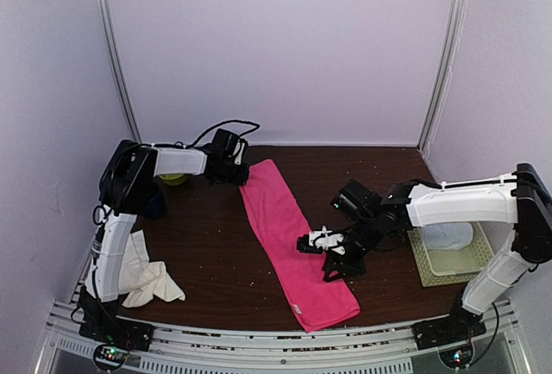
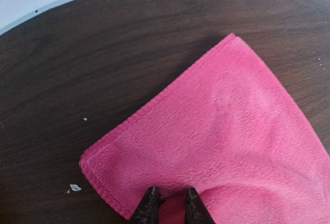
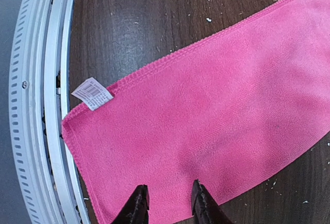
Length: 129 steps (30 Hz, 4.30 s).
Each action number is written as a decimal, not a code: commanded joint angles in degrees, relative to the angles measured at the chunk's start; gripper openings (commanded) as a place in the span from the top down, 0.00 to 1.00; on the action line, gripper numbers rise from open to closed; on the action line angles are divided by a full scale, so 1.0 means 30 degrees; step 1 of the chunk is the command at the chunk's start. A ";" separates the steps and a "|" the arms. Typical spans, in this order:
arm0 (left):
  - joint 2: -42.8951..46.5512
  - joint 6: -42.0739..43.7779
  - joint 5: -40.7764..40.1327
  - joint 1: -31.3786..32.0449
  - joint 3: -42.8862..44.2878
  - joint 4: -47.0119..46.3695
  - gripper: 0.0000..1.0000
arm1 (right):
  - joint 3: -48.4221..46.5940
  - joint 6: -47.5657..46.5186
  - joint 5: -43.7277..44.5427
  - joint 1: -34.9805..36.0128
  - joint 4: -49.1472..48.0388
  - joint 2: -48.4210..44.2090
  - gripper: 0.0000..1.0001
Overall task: Roll the towels
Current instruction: Move the towel to the center of the board, then fold the towel at the center of the board.
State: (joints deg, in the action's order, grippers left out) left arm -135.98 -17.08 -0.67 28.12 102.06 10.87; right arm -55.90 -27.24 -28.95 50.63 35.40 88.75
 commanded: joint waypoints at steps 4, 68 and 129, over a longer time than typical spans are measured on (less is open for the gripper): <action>-0.1472 -0.0106 0.0987 -0.1178 0.1522 0.1335 0.79 | 0.0651 -0.0783 0.2093 0.0480 -0.0324 0.1721 0.70; 1.0170 -0.0959 -0.0651 -0.1925 -1.3078 0.2165 0.85 | -0.1455 -0.3402 1.1234 -0.8374 0.2513 0.4576 0.70; 1.9296 -0.3328 -0.2600 -0.1992 -2.0666 0.1528 0.72 | -0.8955 0.5477 0.3564 -1.2260 0.1654 1.0521 0.86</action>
State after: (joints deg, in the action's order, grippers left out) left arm -77.47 -27.46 -7.86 22.55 40.51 17.56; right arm -84.75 -10.59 -15.70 14.57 44.77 118.24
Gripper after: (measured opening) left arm 0.277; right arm 0.263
